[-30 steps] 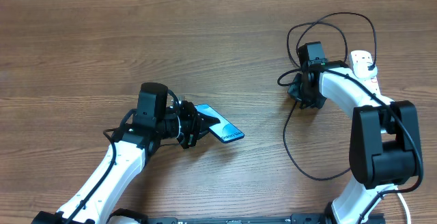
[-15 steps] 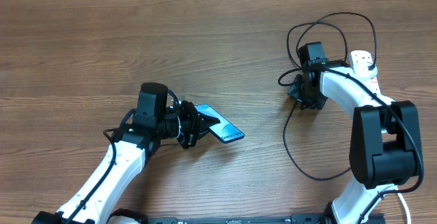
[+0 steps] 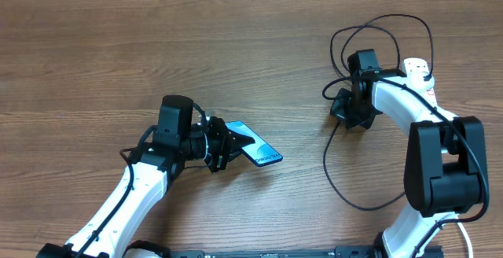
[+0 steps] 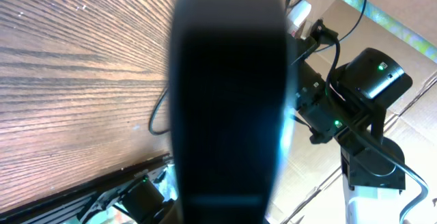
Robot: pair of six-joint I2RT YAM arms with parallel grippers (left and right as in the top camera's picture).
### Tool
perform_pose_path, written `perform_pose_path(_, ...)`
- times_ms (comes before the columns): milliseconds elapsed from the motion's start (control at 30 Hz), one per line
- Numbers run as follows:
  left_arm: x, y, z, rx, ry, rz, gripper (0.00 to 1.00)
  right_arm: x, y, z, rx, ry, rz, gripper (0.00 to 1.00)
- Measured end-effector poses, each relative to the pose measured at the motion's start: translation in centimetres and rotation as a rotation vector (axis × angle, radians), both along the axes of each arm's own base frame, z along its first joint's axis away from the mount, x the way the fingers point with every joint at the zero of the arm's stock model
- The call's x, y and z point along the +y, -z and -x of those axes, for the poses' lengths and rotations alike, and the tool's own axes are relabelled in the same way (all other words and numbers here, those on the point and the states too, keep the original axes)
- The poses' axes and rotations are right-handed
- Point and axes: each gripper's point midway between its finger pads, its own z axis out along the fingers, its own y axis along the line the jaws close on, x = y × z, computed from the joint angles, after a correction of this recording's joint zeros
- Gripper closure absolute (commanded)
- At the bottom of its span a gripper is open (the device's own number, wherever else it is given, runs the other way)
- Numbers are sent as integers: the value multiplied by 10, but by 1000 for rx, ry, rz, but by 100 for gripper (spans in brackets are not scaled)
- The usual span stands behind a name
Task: Plug charger to phone and switch on socket
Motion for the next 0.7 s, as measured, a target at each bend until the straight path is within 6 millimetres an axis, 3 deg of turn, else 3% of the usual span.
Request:
perform_pose_path(300, -1, -2, 2, 4, 12, 13, 96, 40, -4, 46, 142, -219, -246, 96)
perform_pose_path(400, -2, -2, 2, 1, 12, 14, 96, 55, -17, 67, 183, -287, -353, 96)
perform_pose_path(567, -8, -26, -17, -186, 37, 62, 95, 74, -83, 83, 59, -417, -477, 96)
perform_pose_path(700, -17, -69, -34, -459, 88, 154, 94, 80, -143, 97, -120, -519, -509, 96)
